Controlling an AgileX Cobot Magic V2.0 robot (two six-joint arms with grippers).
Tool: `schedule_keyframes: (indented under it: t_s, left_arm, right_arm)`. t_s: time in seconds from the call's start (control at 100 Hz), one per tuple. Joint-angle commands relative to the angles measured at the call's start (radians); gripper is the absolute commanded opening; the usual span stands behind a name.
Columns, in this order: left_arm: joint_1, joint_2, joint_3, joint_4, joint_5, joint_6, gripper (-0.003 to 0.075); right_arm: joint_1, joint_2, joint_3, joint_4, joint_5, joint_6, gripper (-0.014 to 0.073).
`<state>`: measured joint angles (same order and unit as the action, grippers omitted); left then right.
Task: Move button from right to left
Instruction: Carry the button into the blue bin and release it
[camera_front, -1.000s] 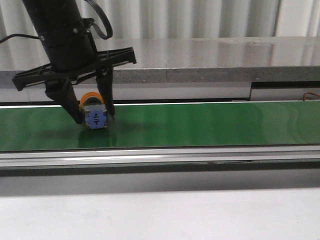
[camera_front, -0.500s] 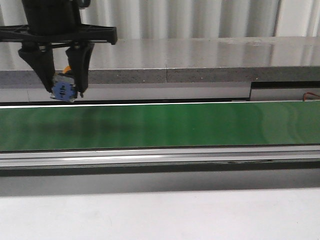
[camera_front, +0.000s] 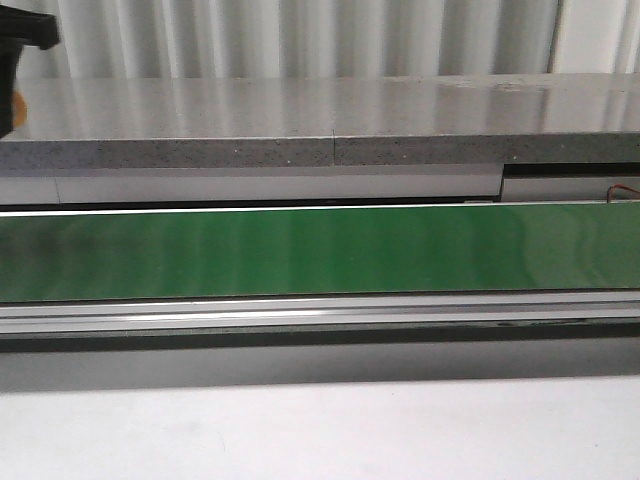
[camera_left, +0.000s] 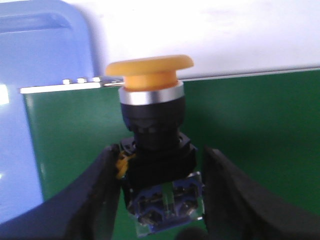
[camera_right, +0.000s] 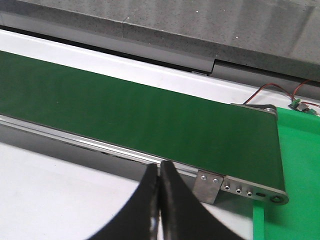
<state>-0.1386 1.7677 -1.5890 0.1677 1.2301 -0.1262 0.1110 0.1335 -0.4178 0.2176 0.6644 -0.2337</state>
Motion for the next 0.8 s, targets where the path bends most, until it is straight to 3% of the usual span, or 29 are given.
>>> schedule_keyframes:
  t_s: [0.0,0.42,0.79]
  left_arm:
    - [0.062,-0.055,-0.025,-0.014,0.026,0.067,-0.0020]
    - [0.346,-0.053,0.104,-0.039,-0.066,0.284,-0.0020]
    - [0.520,-0.053,0.250,-0.036,-0.230,0.317,-0.0020]
  right_arm:
    - [0.002,0.010,-0.025,-0.002,-0.078,-0.007,-0.0066]
    - [0.002,0.010,-0.025,-0.002,-0.078,-0.007,-0.0066]
    - [0.002,0.010,-0.025,-0.002,-0.078,-0.007,-0.0066]
